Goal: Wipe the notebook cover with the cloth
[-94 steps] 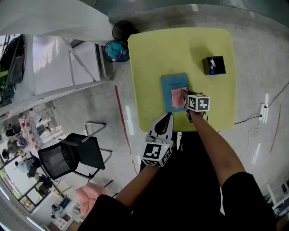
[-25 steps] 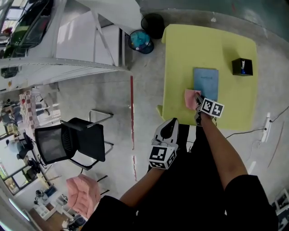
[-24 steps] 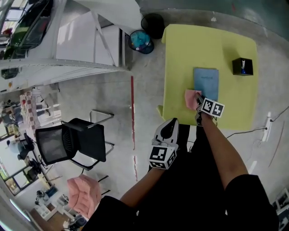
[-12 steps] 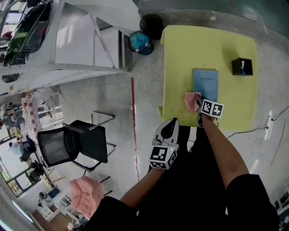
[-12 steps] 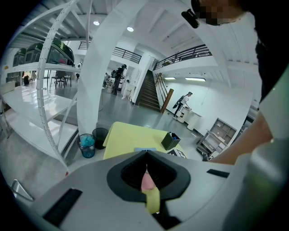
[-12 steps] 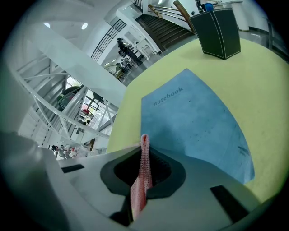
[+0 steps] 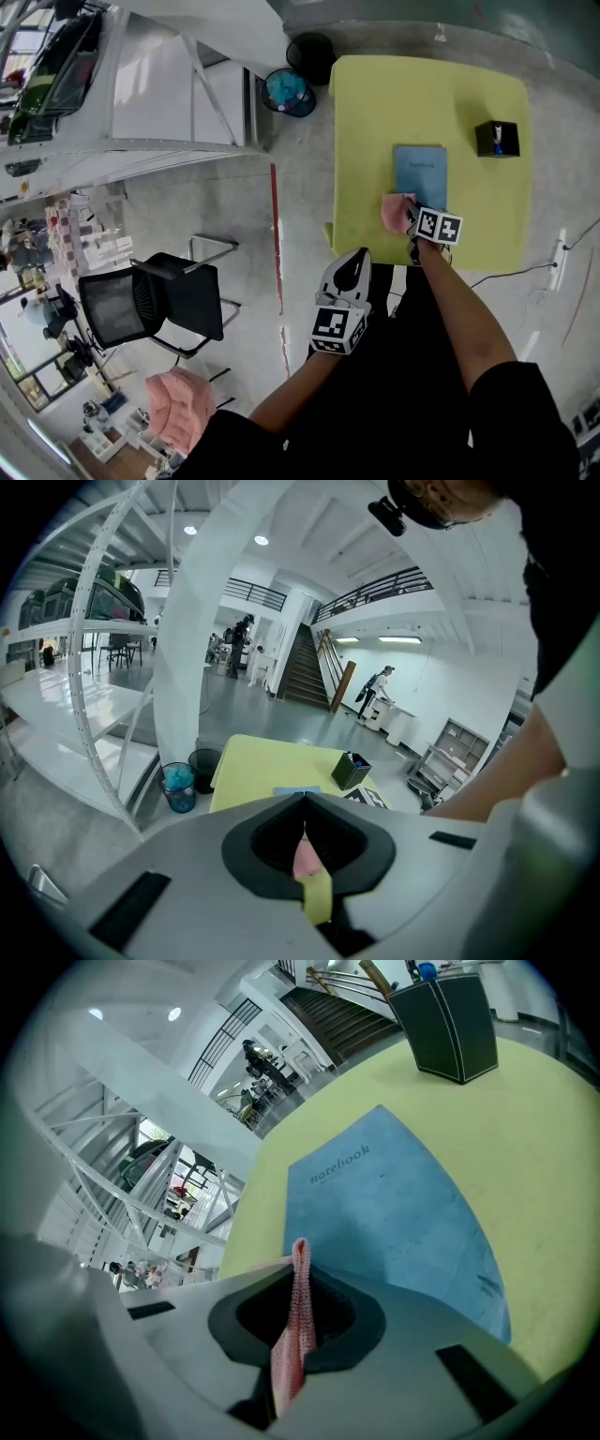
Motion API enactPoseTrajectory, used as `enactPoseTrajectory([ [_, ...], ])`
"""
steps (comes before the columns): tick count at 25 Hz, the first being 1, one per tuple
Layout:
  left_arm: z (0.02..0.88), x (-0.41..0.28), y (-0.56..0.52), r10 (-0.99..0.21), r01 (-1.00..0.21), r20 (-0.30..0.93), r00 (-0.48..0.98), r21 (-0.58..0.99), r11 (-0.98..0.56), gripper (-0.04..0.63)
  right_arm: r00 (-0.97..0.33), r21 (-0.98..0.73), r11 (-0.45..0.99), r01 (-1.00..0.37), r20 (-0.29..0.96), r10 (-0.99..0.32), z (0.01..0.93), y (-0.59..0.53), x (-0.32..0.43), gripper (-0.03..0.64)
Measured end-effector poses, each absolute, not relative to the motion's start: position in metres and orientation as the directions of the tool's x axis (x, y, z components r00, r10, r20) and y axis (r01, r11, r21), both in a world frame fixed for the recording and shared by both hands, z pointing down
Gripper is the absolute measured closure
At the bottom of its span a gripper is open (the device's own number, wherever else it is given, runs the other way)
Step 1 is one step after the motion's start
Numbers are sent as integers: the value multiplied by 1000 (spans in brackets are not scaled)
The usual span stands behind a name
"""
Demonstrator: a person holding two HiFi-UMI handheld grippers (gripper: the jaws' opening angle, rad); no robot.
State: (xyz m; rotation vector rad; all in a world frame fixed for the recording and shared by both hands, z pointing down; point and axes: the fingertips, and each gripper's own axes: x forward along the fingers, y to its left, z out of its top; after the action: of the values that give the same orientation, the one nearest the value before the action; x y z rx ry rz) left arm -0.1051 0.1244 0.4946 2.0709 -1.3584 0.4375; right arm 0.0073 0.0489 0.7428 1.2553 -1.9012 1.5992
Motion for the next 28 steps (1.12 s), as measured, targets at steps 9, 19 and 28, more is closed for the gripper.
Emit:
enactPoseTrajectory([
  [9, 493, -87, 126, -703, -910, 580, 410, 309, -276, 580, -556, -611, -24, -791, 735, -388, 741, 50, 24, 580],
  [19, 491, -69, 123, -706, -915, 586, 398, 304, -264, 580, -567, -618, -21, -786, 733, -375, 741, 47, 34, 580],
  [28, 484, -48, 121, -717, -917, 575, 394, 300, -263, 580, -572, -622, -26, -783, 735, -364, 742, 50, 54, 580],
])
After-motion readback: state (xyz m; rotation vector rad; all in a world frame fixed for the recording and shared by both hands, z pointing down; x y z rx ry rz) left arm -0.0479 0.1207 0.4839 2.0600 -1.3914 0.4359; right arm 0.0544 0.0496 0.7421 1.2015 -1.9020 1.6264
